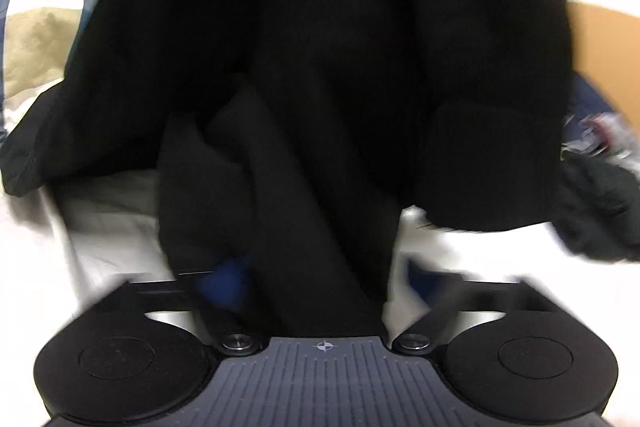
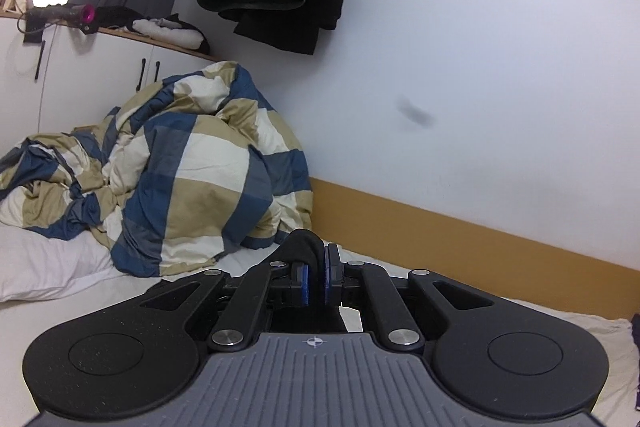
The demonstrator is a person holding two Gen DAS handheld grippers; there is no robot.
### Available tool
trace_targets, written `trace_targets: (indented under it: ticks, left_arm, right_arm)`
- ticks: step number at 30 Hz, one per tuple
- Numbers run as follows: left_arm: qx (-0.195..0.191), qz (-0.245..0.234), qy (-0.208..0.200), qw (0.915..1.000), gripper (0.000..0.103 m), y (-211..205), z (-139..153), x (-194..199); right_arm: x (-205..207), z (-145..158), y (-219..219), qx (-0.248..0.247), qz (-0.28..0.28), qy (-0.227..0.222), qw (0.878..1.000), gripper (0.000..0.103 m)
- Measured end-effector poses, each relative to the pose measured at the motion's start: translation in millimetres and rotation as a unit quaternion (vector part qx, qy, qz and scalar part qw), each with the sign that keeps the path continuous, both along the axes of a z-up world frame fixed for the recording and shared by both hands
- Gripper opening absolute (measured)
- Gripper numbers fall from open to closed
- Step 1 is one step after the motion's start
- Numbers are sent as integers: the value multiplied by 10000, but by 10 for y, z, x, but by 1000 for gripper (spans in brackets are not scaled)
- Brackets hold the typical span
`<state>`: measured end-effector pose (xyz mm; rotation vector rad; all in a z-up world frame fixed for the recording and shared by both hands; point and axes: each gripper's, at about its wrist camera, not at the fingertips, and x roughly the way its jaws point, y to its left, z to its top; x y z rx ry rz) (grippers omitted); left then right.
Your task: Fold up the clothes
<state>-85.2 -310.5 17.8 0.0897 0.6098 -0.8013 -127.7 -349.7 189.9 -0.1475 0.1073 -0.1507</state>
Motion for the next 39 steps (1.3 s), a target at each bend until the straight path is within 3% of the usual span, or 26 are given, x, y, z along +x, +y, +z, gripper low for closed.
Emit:
trace_targets:
  ticks: [1,4,7,9,12,15,18,20,22,23,24,26,27,28,31,32,36,38,39]
  left_arm:
    - [3,31,90,10000,24,23,-40,72]
    - [-637,-38,382,9972,9,445,-30,242]
    - [-1254,202,-180,9917,8,1135,259,218]
    - [-1635,608,-644,9826,7,1733,582,182]
    - [-1837,780,-885,9759,7,2425,1143,165]
    - [-1644,541,-1469,9739,8,2773,1763,-50]
    - [-1412,371,-1331,9803,15,2828,2106,-49]
    - [-937,589,-990,9889,22,2665,2020,92]
    - [-383,827,-455,9948,42,2556,1626,352]
    - [-104,944,-187,9953,50,2501,1429,482]
    - [159,1059,68,9942,68,2443,1238,591]
    - [533,1238,362,9902,74,2300,943,594]
    - [635,1142,94,9914,75,2298,975,455]
    - [737,1044,-174,9917,82,2296,1007,315]
    - [1037,746,-975,9870,101,2290,1102,-104]
    - [1135,645,-1241,9836,102,2288,1134,-244]
    - [1514,242,-2261,9620,102,2286,1249,-794]
    - [1644,103,-2421,9562,102,2346,1176,-969]
    - [1615,40,-2333,9589,102,2361,1162,-1002]
  right_arm:
    - [23,-13,19,41,-55,20,10000,7]
    - [-7,-63,13,88,-284,4,9996,7]
    - [-127,-57,-136,526,-295,-146,9981,7]
    - [-309,-35,-191,854,-116,-230,9960,7]
    - [-520,-13,-440,1487,194,-352,9881,8]
    - [-628,-84,-470,1989,83,-297,9795,8]
    - [-603,-331,-568,2175,81,76,9760,10]
    - [-515,-600,-656,2118,11,461,9762,15]
    - [-347,-998,-768,1883,-191,1025,9766,26]
    - [-255,-1223,-817,1702,-340,1343,9756,38]
    - [-203,-1452,-805,1492,-463,1672,9735,48]
    - [-167,-1853,-745,1099,-665,2201,9670,49]
    - [-225,-1975,-698,948,-627,2309,9663,50]
    - [-335,-2032,-644,812,-472,2299,9687,51]
    - [-777,-2107,-371,307,270,2075,9774,80]
    - [-928,-2119,-250,76,597,2014,9777,88]
    - [-1379,-2308,295,-488,1961,1904,9607,88]
    - [-1479,-2501,589,-819,2358,1965,9482,87]
    - [-1487,-2627,714,-1086,2326,1996,9457,85]
